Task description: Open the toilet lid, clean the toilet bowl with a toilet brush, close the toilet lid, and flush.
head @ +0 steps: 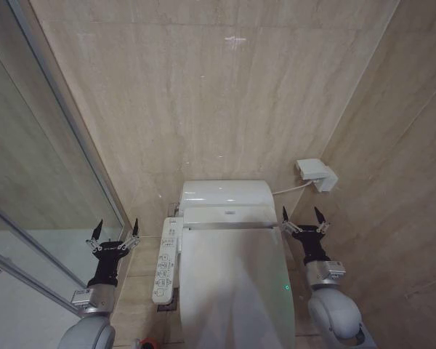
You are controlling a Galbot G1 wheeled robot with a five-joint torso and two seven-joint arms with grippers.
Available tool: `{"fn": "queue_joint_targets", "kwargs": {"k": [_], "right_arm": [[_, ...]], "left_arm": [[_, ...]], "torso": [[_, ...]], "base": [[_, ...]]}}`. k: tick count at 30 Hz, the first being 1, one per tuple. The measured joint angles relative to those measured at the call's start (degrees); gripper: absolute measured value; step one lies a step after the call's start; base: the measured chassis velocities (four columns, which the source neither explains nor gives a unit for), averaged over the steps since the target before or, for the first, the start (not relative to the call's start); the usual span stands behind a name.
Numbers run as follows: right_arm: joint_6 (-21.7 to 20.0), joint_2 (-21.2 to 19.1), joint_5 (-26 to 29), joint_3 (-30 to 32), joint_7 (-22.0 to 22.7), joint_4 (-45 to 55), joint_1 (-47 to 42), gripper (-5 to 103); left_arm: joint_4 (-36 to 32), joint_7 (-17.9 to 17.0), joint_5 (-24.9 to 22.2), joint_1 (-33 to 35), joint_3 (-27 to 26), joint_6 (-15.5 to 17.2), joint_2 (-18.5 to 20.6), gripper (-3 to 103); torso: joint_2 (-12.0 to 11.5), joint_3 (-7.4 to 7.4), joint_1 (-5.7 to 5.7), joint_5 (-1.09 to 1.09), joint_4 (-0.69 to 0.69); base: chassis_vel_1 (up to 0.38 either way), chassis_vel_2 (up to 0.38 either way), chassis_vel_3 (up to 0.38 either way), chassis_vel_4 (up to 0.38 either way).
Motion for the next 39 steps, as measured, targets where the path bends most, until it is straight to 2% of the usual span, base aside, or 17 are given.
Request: {"fn": "queue_joint_targets", "kwargs": {"k": [20,27,29,30,33,35,39], "right_arm": [[0.0,0.0,0.0,0.0,0.0,0.0,0.0,100],[0.0,0.0,0.0,0.0,0.0,0.0,0.0,100],[0.0,0.0,0.0,0.0,0.0,0.0,0.0,100],[0.0,0.0,0.0,0.0,0.0,0.0,0.0,100],[0.0,0.0,0.0,0.0,0.0,0.0,0.0,100],[0.0,0.0,0.0,0.0,0.0,0.0,0.0,100],[0.0,0.0,0.0,0.0,0.0,0.0,0.0,100]], "left_arm": [[0.0,0.0,0.0,0.0,0.0,0.0,0.0,100],[0.1,0.0,0.0,0.0,0.0,0.0,0.0,100],[0.1,0.0,0.0,0.0,0.0,0.0,0.0,100],[0.1,0.0,0.0,0.0,0.0,0.0,0.0,100],[0.1,0.0,0.0,0.0,0.0,0.0,0.0,100],[0.1,0.0,0.0,0.0,0.0,0.0,0.0,100],[0.1,0.0,0.0,0.0,0.0,0.0,0.0,100]], "torso": [[0.0,0.01,0.01,0.0,-0.01],[0.0,0.0,-0.01,-0.02,0.01],[0.0,0.01,0.0,0.05,-0.02],[0.0,-0.01,-0.01,-0.04,-0.01],[0.0,0.01,0.01,0.03,0.02],[0.0,-0.01,-0.01,0.03,-0.02],[0.0,0.01,0.0,-0.03,0.01]], "base": [[0.033,-0.025,-0.037,0.031],[0.204,-0.206,-0.202,0.202],[0.241,-0.274,-0.262,0.212],[0.242,-0.292,-0.256,0.261],[0.261,-0.292,-0.283,0.273],[0.324,-0.282,-0.3,0.322],[0.353,-0.342,-0.342,0.341]]}}
